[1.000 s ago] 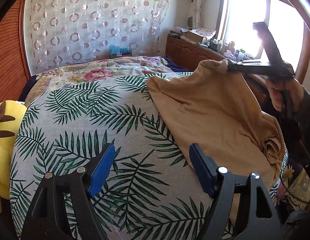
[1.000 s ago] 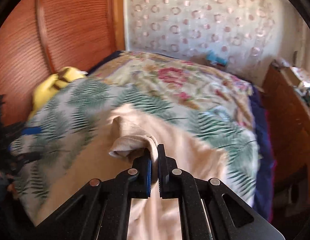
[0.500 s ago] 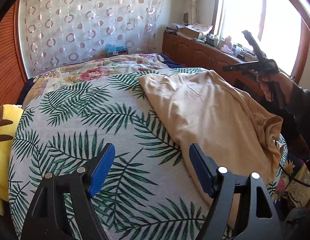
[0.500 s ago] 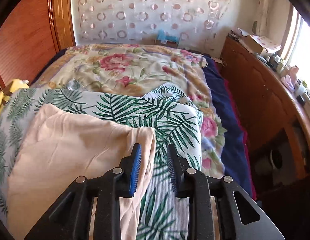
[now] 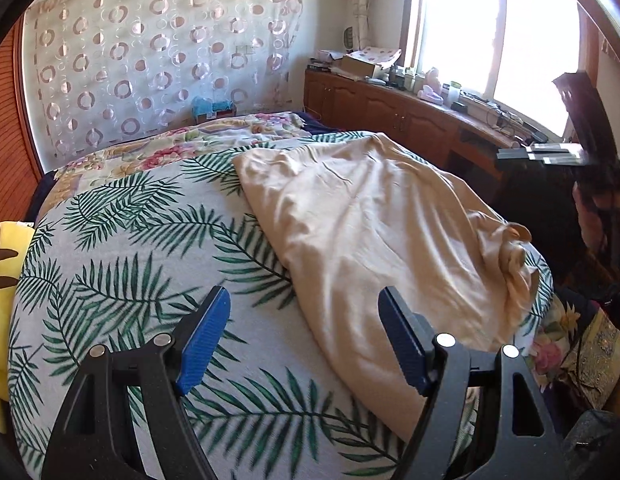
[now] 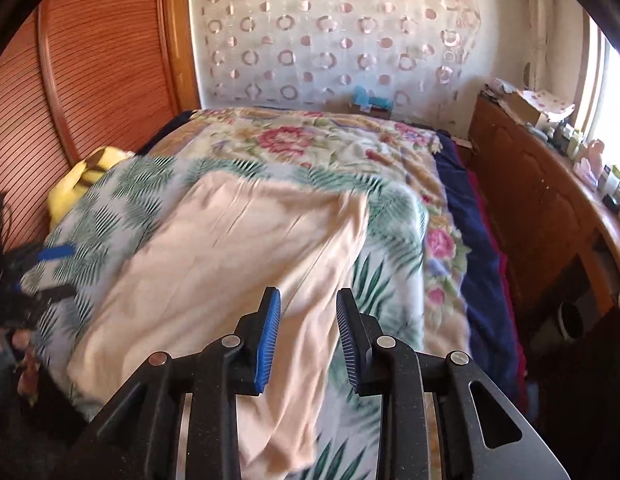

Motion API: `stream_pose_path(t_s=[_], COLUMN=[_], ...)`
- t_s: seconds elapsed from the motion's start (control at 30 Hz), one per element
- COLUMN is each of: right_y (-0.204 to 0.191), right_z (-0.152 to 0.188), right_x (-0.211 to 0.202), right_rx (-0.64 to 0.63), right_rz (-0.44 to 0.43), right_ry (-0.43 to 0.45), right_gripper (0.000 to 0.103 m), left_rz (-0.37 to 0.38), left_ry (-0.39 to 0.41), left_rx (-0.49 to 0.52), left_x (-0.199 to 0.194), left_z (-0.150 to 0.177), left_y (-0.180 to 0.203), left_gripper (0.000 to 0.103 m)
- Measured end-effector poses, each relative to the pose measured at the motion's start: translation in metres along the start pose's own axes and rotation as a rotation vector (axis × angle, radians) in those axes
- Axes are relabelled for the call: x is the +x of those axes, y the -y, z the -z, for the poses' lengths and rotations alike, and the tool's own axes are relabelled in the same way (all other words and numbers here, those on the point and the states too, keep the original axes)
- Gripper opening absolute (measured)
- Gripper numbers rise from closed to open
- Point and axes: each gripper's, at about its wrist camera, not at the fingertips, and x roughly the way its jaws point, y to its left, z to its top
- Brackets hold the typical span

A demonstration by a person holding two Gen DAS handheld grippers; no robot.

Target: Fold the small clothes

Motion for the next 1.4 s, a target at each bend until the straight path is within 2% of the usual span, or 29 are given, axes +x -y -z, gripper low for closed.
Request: stream_pose_path(t_s=[0.13, 0.3, 0.47, 0.53, 0.57, 0.63, 0.9, 1.13, 1.3, 1.4], right_y=[-0.014, -0.018, -0.019, -0.019, -0.020, -0.025, -0.009, -0.010, -0.009, -0.004], right_z=[0.035, 0.056, 0.061, 0.065, 0.065, 0.068, 0.090, 0.114, 0.116, 0.112], right_x=[-0.007, -0.005, -0.003, 0.002, 0.003, -0.001, -0.055, -0.050, -0.065, -0.080], right_rx=[0.018, 0.021, 0.023, 0.017, 0.017, 0.004, 0.053, 0.053, 0.071, 0.097], right_rz=[-0.066, -0.099, -0.076, -0.042, -0.035, -0.039, -0.008, 0.025, 0.022, 0.028], right_ry=[-0.021, -0.032, -0.042, -0.058, -0.064, -0.057, 0.033, -0.054, -0.044, -0.001], right_gripper=[0.030, 0.030, 0.030, 0.030, 0.024, 0.001, 0.001, 0.001, 0.001, 0.001], left_rz=[0.005, 0.001, 0.002, 0.000, -0.002, 0.002, 0.005, 0.019, 0.025, 0.031], left_ry=[-0.010, -0.025, -0.014, -0.014, -0.013, -0.012, -0.030, -0.065, -0.091, -0.109], left_rx=[0.013, 0.021, 0.054, 0.061, 0.061, 0.056, 0.039, 0.041, 0.029, 0.014], left_x=[-0.004, -0.011, -0.025, -0.026, -0.026, -0.027, -0.019, -0.008, -0.003, 0.002], left_z=[0.009, 0.017, 0.018, 0.018, 0.018, 0.019, 0.023, 0.030, 0.037, 0.042], left_y=[0.013, 0.027, 0.039, 0.039, 0.040, 0.039, 0.036, 0.039, 0.037, 0.036], left_gripper=[0.077, 0.077, 0.077, 0.077, 0.077, 0.077, 0.077, 0.077, 0.077, 0.077])
